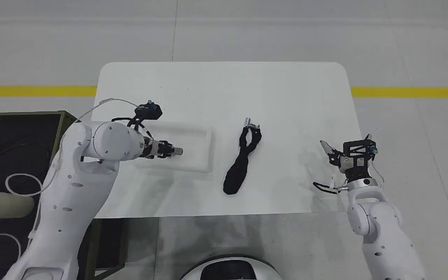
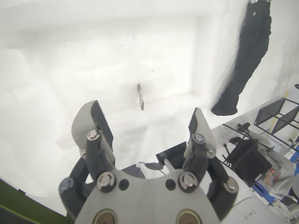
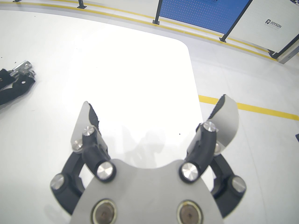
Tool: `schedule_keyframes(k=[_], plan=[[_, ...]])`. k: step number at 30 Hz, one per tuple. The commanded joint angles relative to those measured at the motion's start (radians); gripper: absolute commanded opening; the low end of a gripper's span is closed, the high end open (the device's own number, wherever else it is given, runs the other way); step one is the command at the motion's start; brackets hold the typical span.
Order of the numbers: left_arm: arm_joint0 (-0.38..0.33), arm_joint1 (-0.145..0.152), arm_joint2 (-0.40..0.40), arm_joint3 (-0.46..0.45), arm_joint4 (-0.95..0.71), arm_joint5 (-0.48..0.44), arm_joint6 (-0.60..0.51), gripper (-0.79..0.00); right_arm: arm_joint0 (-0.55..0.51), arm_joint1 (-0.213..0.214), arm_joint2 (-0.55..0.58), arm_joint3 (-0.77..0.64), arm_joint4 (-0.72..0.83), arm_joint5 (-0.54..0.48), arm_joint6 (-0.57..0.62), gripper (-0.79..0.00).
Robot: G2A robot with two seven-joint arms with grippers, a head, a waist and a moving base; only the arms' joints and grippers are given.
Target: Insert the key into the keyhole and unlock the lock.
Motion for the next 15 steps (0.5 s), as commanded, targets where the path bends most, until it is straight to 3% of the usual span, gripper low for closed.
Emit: schedule_keyframes(k=[1,3,5,15], plan=[[-0.037,0.012,0.043,0.038,-0.024,0.004,0.0,-0.413,0.0,0.0,0.0,0.0,0.0,0.0,0.0,0.0],[-0.064,0.022,0.078,0.066,-0.035,0.004,0.0,-0.437,0.0,0.0,0.0,0.0,0.0,0.0,0.0,0.0],[-0.085,0.03,0.106,0.084,-0.04,0.004,0.0,-0.517,0.0,0.0,0.0,0.0,0.0,0.0,0.0,0.0],[-0.122,0.054,0.183,0.114,-0.012,0.004,0.0,-0.526,0.0,0.0,0.0,0.0,0.0,0.0,0.0,0.0]])
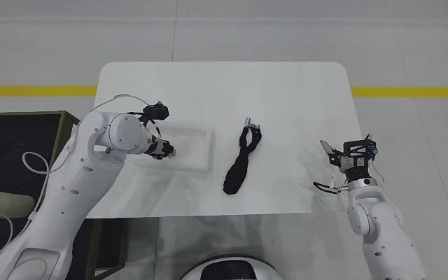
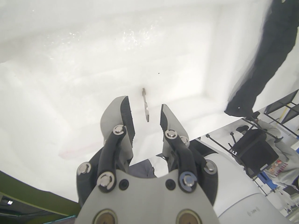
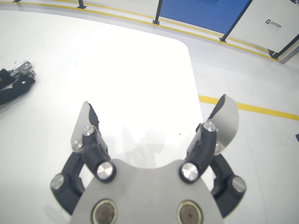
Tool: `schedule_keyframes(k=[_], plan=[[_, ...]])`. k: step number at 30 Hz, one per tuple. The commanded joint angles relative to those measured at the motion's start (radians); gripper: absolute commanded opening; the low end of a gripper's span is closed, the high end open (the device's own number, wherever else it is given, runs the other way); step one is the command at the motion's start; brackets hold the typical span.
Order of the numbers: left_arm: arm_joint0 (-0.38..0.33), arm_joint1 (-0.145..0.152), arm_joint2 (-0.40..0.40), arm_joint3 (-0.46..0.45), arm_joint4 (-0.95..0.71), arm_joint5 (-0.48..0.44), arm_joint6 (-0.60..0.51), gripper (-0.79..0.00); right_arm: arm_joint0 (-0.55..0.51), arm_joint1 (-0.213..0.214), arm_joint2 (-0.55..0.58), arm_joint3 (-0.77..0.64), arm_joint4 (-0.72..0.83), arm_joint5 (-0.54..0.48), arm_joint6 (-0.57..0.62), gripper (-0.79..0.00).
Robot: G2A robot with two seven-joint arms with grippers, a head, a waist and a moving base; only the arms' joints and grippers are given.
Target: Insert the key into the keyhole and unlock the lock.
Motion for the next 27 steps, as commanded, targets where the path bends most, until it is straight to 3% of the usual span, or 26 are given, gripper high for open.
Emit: schedule_keyframes(k=[1,8,9,15,23,27], plan=[[-0.003,0.0,0.007,0.004,-0.012,0.001,0.001,-0.523,0.0,0.0,0.0,0.0,0.0,0.0,0.0,0.0],[-0.007,0.004,0.011,0.016,-0.035,0.015,0.015,-0.677,0.0,0.0,0.0,0.0,0.0,0.0,0.0,0.0],[-0.007,0.005,0.014,0.018,-0.036,0.015,0.015,-0.779,0.0,0.0,0.0,0.0,0.0,0.0,0.0,0.0],[-0.009,0.011,0.012,0.001,-0.036,0.021,0.021,-0.785,0.0,0.0,0.0,0.0,0.0,0.0,0.0,0.0],[0.004,0.039,-0.065,-0.1,-0.006,0.007,0.006,-0.785,0.0,0.0,0.0,0.0,0.0,0.0,0.0,0.0],[0.009,0.053,-0.067,-0.086,-0.015,0.0,0.0,-0.785,0.0,0.0,0.0,0.0,0.0,0.0,0.0,0.0]])
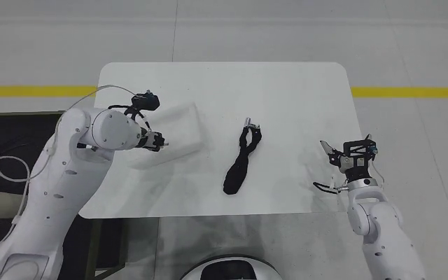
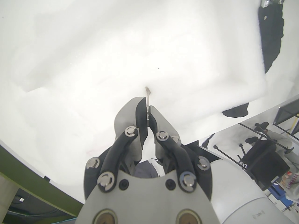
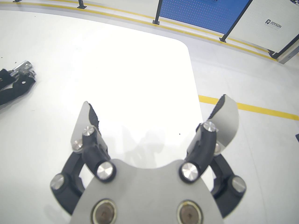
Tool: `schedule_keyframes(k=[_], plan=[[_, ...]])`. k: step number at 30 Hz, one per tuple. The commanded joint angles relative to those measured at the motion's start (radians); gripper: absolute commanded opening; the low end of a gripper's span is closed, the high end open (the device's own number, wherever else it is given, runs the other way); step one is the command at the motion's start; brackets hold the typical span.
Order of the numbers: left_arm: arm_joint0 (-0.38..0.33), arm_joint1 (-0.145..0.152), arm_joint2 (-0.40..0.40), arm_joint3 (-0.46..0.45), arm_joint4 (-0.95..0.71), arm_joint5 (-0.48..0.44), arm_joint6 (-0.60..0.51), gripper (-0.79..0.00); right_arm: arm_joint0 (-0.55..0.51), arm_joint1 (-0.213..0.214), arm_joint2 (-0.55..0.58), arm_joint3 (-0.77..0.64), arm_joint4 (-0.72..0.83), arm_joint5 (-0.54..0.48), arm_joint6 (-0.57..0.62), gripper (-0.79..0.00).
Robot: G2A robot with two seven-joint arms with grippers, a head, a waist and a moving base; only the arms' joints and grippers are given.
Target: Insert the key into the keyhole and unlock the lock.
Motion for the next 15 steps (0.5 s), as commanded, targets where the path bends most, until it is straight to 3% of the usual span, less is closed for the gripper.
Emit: schedule_keyframes(k=[1,8,15], plan=[[-0.005,0.008,0.025,0.025,-0.017,0.0,0.0,-0.785,0.0,0.0,0.0,0.0,0.0,0.0,0.0,0.0],[-0.085,0.035,0.161,0.119,-0.057,0.0,0.0,-0.785,0.0,0.0,0.0,0.0,0.0,0.0,0.0,0.0],[-0.16,0.063,0.185,0.191,-0.194,0.009,0.008,-0.785,0.0,0.0,0.0,0.0,0.0,0.0,0.0,0.0]])
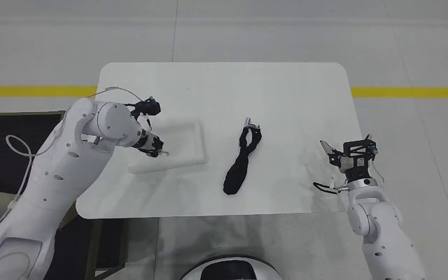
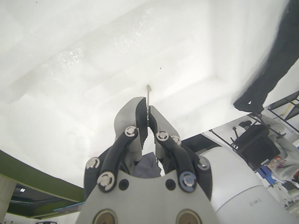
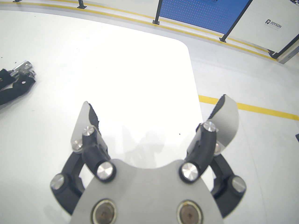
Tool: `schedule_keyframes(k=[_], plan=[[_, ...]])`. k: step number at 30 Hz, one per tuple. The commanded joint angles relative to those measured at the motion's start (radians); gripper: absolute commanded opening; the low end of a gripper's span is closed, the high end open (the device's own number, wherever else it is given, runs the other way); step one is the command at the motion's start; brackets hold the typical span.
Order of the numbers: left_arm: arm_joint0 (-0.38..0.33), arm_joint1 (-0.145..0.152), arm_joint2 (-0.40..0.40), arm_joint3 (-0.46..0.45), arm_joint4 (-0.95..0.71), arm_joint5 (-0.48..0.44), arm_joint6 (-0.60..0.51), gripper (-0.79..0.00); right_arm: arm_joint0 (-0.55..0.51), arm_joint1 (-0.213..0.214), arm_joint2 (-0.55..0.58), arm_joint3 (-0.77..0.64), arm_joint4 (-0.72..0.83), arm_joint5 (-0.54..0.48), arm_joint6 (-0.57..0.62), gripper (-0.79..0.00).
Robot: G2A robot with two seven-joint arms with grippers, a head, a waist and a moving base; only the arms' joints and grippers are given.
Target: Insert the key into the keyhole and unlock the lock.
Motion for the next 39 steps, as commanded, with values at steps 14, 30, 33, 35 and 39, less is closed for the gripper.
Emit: schedule_keyframes(k=[14,30,33,35,39], plan=[[0.194,0.079,-0.355,-0.046,-0.658,-0.142,0.169,-0.785,0.0,0.0,0.0,0.0,0.0,0.0,0.0,0.0],[0.241,0.071,-0.382,0.152,-0.872,-0.379,0.131,-0.785,0.0,0.0,0.0,0.0,0.0,0.0,0.0,0.0],[0.241,0.071,-0.382,0.152,-0.872,-0.379,0.131,-0.785,-0.002,-0.001,-0.016,-0.021,0.055,-0.063,0.047,0.0],[0.241,0.071,-0.382,0.152,-0.872,-0.379,0.131,-0.785,0.009,-0.001,-0.034,-0.097,0.116,-0.111,0.156,0.0],[0.241,0.071,-0.382,0.152,-0.872,-0.379,0.131,-0.785,0.089,-0.01,-0.142,-0.235,0.267,-0.101,0.532,0.0]])
